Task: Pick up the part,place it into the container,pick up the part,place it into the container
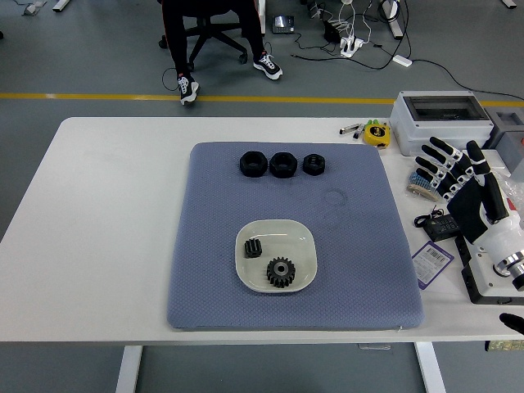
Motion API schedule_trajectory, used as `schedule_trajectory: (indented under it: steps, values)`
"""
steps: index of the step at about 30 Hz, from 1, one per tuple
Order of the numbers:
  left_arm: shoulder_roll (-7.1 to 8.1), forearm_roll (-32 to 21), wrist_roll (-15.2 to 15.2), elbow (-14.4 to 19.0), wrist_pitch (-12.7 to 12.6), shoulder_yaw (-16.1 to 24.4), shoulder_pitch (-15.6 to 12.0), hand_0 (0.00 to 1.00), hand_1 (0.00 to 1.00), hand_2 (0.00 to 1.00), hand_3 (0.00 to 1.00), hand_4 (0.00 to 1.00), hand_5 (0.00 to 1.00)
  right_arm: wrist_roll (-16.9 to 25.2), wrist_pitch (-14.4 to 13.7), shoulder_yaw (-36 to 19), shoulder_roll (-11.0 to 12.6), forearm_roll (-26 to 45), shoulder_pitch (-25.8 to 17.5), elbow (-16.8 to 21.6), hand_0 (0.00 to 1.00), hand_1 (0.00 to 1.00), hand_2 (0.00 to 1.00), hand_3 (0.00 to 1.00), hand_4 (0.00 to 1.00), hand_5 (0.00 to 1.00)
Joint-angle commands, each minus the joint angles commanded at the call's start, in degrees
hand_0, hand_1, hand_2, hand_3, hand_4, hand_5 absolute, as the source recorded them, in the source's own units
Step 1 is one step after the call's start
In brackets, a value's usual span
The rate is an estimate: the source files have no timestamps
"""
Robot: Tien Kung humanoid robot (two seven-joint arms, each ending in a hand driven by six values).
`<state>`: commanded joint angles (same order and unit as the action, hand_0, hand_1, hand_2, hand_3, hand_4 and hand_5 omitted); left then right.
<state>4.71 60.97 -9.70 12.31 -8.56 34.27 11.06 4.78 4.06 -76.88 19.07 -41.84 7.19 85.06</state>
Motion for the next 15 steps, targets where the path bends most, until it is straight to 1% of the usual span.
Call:
schedule_trajectory:
  steps: [1, 2, 4, 15]
  values:
    - [0.0, 0.0, 0.0, 0.0, 0.0, -0.01, 0.01, 0.703, 0.672, 0.649, 0.557, 0.63, 0.578, -0.03, -0.21, -0.07, -0.02, -0.09, 0.04, -0.01, 0.998, 0.924, 0.92, 0.899, 0.998, 0.858]
    - [0.01, 0.01, 0.01, 0.0, 0.0, -0.03, 0.01, 0.703, 0.671, 0.651, 0.557, 0.63, 0.578, -0.06, -0.49, -0.13, -0.06, -0.14, 0.12, -0.05, 0.998, 0.937, 0.938, 0.934, 0.998, 0.871]
    - [0.01, 0.0, -0.01, 0.01, 0.0, 0.0, 0.0, 0.703, 0.671, 0.651, 0.557, 0.63, 0.578, -0.11, -0.98, -0.24, -0.15, -0.21, 0.19, -0.06, 0.998, 0.937, 0.938, 0.934, 0.998, 0.871]
    - [0.03, -0.43, 0.12, 0.01, -0.04, -0.29, -0.11, 0.703, 0.671, 0.65, 0.556, 0.63, 0.578, -0.55, -1.77, -0.71, -0.39, 1.57, -0.37, -0.21, 0.998, 0.937, 0.939, 0.938, 0.998, 0.881]
